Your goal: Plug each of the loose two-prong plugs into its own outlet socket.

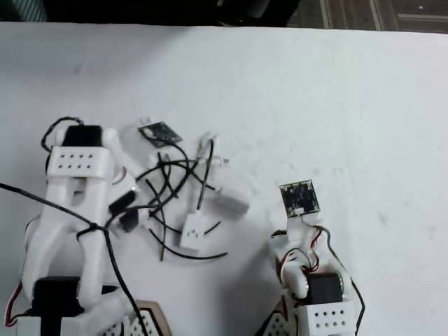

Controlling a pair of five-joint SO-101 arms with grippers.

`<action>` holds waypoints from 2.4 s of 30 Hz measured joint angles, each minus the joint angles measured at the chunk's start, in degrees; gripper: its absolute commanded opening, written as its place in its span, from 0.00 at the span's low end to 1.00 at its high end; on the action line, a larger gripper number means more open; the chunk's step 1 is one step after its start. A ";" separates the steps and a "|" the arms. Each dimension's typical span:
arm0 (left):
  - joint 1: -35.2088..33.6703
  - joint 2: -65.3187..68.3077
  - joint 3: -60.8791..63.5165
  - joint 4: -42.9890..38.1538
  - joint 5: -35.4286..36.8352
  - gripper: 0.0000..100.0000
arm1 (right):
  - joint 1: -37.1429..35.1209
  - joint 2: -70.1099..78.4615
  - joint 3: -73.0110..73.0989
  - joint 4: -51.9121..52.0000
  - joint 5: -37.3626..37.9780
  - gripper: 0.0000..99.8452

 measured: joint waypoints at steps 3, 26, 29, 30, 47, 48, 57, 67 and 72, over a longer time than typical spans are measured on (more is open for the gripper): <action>-3.60 0.00 0.00 0.18 -2.46 0.02 | 0.00 0.00 0.00 0.00 0.00 0.02; -21.80 -28.66 29.45 -16.53 -4.04 0.02 | -7.03 -0.44 -14.86 3.60 4.84 0.02; -21.98 -29.01 32.79 -20.31 -3.78 0.02 | -10.46 -0.44 -17.05 4.66 5.19 0.02; -21.98 -29.10 33.93 -21.89 -3.60 0.02 | -11.96 -0.44 -18.02 4.92 5.19 0.02; -21.98 -29.19 41.14 -38.86 14.42 0.02 | -30.68 44.75 -43.34 3.16 3.52 0.02; -21.98 -29.19 41.14 -38.86 14.42 0.02 | -32.00 46.15 -43.78 2.11 3.52 0.02; -21.98 -29.19 29.71 -32.35 14.59 0.02 | -35.34 48.53 -43.96 -4.22 3.43 0.02; -21.98 -29.19 12.31 -19.25 18.90 0.02 | -43.78 55.03 -43.96 -15.03 -4.22 0.02; -21.98 -29.19 6.68 -15.91 21.10 0.02 | -45.71 65.76 -43.96 -22.77 -5.98 0.10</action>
